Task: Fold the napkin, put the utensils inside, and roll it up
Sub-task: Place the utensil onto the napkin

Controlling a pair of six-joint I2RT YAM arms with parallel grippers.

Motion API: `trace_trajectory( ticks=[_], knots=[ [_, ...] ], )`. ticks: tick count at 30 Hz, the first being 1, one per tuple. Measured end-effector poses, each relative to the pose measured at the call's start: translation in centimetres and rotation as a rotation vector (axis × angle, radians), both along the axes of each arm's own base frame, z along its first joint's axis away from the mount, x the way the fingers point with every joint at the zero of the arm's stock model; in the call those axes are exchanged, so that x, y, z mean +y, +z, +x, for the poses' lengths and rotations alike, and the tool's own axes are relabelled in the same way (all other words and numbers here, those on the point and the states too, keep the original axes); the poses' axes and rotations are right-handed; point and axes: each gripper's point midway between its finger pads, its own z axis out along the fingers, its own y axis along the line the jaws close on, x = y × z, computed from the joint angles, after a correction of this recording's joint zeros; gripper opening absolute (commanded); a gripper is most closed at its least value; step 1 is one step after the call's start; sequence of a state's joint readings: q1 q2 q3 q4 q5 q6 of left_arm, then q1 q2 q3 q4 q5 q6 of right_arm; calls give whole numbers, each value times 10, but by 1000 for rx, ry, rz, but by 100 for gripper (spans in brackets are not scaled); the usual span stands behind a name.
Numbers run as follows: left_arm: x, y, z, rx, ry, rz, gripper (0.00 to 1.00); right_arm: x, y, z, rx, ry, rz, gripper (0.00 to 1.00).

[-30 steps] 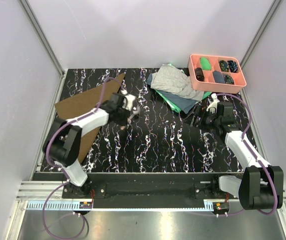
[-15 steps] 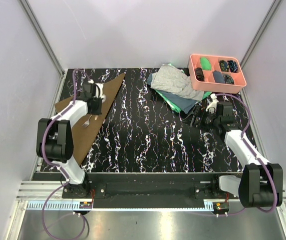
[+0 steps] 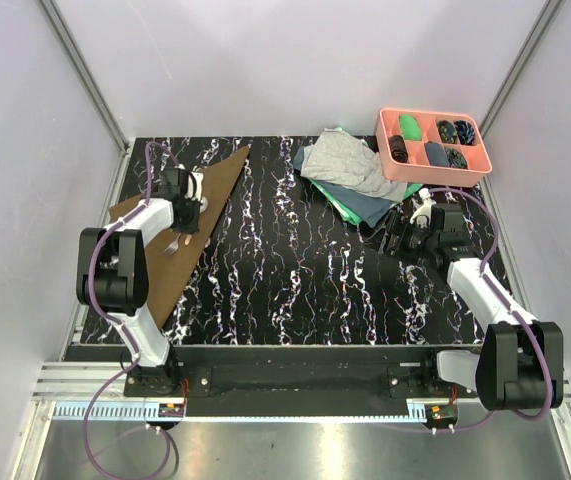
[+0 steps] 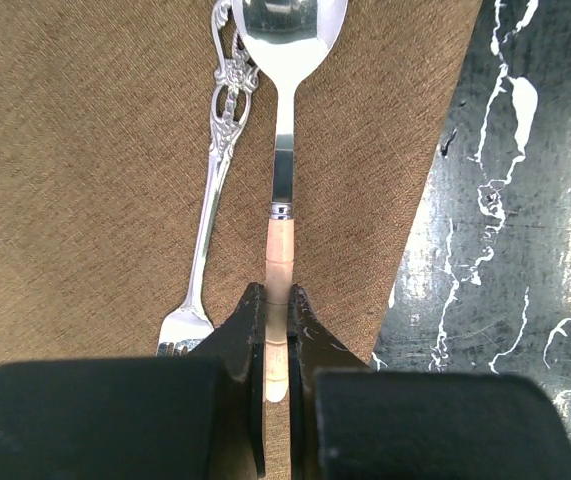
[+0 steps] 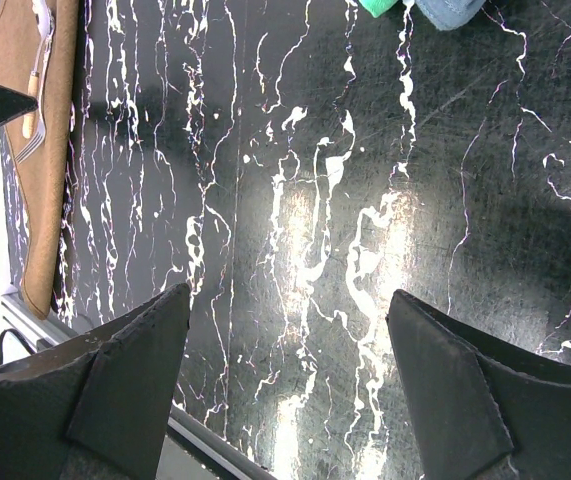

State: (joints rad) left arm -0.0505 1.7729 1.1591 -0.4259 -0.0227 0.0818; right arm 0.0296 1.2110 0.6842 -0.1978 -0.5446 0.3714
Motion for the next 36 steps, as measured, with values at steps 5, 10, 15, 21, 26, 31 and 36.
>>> trace_trajectory(
  ticks=[5,10,15,21,26,31,36],
  knots=[
    [0,-2,0,5,0,1,0,0,0,0,0,0,0,88],
    [1,-13,-3,35,2,4,0,0,0,1,-2,0,0,88],
    [1,-20,-4,51,4,11,0,0,0,1,-4,1,1,88],
    [4,-22,-5,59,12,25,0,2,1,1,-5,12,10,88],
    [5,-22,-7,64,18,41,0,3,-1,0,3,17,15,88],
    [7,-23,-11,81,25,66,26,4,-3,0,10,19,17,88],
    [7,-22,-16,102,43,90,67,4,-5,0,17,19,17,88]
  ],
)
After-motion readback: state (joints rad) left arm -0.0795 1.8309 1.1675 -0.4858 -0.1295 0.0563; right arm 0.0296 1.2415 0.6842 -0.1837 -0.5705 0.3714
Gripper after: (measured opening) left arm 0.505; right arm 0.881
